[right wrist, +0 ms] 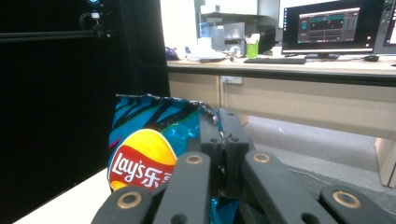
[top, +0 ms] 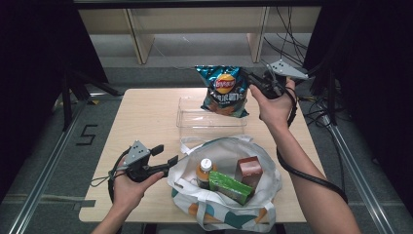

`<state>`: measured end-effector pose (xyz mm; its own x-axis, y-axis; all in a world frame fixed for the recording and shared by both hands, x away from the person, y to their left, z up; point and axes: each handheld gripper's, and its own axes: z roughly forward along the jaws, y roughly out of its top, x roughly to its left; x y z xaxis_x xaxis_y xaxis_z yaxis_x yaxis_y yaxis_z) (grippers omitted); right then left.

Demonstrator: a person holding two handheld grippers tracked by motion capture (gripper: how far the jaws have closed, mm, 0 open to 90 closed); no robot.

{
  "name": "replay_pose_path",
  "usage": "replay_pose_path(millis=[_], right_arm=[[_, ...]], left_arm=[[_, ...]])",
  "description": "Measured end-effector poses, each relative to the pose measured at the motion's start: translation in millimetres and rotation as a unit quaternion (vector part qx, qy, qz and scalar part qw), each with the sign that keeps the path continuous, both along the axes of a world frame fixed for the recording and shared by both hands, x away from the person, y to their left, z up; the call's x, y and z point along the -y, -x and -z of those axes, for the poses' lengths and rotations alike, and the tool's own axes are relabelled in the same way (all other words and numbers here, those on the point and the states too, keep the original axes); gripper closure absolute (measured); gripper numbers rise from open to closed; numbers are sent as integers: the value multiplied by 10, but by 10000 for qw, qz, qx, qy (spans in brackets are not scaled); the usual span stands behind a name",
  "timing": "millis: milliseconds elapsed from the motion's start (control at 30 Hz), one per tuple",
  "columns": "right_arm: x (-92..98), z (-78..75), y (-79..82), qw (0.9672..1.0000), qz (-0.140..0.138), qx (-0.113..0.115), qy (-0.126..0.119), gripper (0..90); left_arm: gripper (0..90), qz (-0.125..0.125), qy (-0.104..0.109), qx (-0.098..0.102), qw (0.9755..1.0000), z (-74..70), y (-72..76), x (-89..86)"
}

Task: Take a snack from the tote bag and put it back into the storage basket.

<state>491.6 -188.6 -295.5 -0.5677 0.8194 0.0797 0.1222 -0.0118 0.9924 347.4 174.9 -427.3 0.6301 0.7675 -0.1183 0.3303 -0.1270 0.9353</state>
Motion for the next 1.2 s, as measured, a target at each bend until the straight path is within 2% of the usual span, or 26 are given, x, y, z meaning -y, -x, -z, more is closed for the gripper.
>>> replay_pose_path(millis=[67,167,233,300,333,367,467,533,600,700,733,800,833,1133,1200], right_arm=[[5,-2,-28,10000,1,10,71,900],[-5,-2,-52,10000,18,-5,-33,900],[-9,3,-68,10000,54,-37,-25,900],[-13,7,-90,10000,52,-45,-26,900],[-19,6,-91,9999,40,-63,-68,900],[-17,9,-98,10000,38,-58,-41,900],[-23,18,-129,10000,60,-19,-11,900],[-26,24,-135,9999,80,-77,-2,900],[-28,32,-163,10000,59,-12,11,900],[-36,34,-176,9999,94,-109,-15,900],[-29,38,-191,9999,90,-55,22,900],[-43,40,-187,9998,97,-167,-58,900],[-39,46,-208,9999,109,-104,-2,900],[-69,65,-262,9997,156,-162,-65,900],[-70,57,-273,9998,112,-136,8,900]], left_arm=[[316,1,-2,2,10000,0,-1,2],[316,0,3,-4,10000,0,-2,3],[316,-3,118,-101,9999,-3,9,18],[316,24,125,-122,9998,-5,11,16],[316,-6,8,1,10000,-8,-7,-3],[315,12,77,-85,9999,-5,4,5],[316,4,40,-38,10000,-5,-4,-1],[316,8,47,-42,10000,-7,-3,-1],[316,2,40,-34,10000,-8,-4,-4],[316,4,22,-21,10000,-5,-8,-8],[316,3,18,-17,10000,-5,-8,-8],[315,2,17,-10,10000,-7,-8,-9],[316,4,21,-14,10000,-8,-8,-8],[316,34,64,5,10000,-6,-12,-7],[315,3,31,-21,10000,-8,-6,-10]])
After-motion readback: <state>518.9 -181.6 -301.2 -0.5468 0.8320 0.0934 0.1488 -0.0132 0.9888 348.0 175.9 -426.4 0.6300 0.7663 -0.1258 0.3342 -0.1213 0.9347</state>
